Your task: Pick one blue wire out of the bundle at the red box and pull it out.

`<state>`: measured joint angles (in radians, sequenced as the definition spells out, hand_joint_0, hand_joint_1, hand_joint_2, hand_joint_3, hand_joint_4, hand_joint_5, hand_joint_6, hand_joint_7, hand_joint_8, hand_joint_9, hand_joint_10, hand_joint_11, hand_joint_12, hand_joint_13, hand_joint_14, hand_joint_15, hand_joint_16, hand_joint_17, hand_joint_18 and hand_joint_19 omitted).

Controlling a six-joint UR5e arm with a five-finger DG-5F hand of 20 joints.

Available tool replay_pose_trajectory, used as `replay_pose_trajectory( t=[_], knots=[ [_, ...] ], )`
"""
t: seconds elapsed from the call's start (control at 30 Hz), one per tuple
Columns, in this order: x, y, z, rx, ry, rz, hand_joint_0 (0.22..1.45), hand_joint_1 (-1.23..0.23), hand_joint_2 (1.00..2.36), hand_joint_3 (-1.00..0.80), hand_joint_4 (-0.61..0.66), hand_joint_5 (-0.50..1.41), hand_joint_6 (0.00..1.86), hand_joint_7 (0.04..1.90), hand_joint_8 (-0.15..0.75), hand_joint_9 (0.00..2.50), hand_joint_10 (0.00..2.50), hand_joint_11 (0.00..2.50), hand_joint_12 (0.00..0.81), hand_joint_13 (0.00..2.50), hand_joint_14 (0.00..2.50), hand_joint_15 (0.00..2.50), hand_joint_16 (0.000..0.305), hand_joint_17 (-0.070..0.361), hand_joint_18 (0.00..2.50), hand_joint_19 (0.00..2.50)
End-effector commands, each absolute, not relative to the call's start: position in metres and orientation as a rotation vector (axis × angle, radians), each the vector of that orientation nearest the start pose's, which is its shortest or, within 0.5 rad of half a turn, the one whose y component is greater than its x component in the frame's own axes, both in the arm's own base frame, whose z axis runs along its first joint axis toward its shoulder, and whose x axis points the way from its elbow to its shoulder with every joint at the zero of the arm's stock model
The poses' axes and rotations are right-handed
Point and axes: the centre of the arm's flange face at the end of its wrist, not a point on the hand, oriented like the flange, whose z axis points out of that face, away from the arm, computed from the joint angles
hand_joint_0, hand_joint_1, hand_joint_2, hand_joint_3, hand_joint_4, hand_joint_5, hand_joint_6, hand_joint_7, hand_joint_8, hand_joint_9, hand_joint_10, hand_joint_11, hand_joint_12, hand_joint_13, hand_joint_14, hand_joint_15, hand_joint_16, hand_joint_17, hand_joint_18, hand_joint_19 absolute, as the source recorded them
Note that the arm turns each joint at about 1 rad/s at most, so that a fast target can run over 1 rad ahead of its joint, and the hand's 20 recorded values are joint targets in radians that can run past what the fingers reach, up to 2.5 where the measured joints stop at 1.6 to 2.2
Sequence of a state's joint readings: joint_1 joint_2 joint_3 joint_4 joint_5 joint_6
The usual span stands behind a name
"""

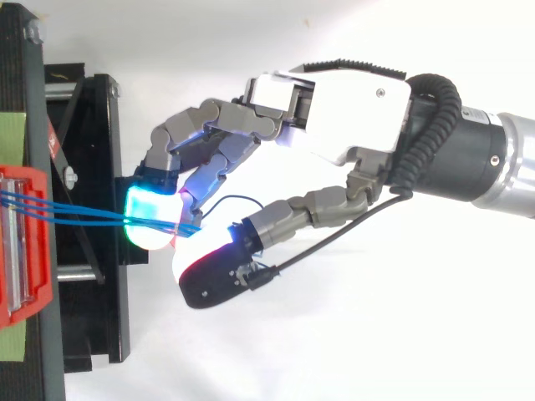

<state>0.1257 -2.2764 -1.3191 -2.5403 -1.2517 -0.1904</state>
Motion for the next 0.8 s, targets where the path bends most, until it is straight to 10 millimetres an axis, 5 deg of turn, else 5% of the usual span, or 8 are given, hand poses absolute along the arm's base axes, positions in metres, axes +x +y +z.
replay_pose_trajectory(
  t=[0.0, 0.77],
  knots=[
    [0.7514, -0.072, 0.2299, 1.096, 1.037, 1.003, 0.56, -0.62, 1.0, -0.44, 0.2, -0.14, 0.8, 1.02, 0.285, 0.94, 0.02, 0.57, 0.339, 0.62, 0.01, 0.3, 0.054, 0.121, 0.36, 0.34],
    [0.7513, -0.0708, 0.2296, 1.095, 1.037, 1.005, 0.63, -0.84, 1.02, -0.14, 0.17, -0.19, 0.89, 1.02, 0.281, 0.85, 0.02, 0.6, 0.34, 0.63, 0.01, 0.31, 0.054, 0.121, 0.4, 0.31]
  ],
)
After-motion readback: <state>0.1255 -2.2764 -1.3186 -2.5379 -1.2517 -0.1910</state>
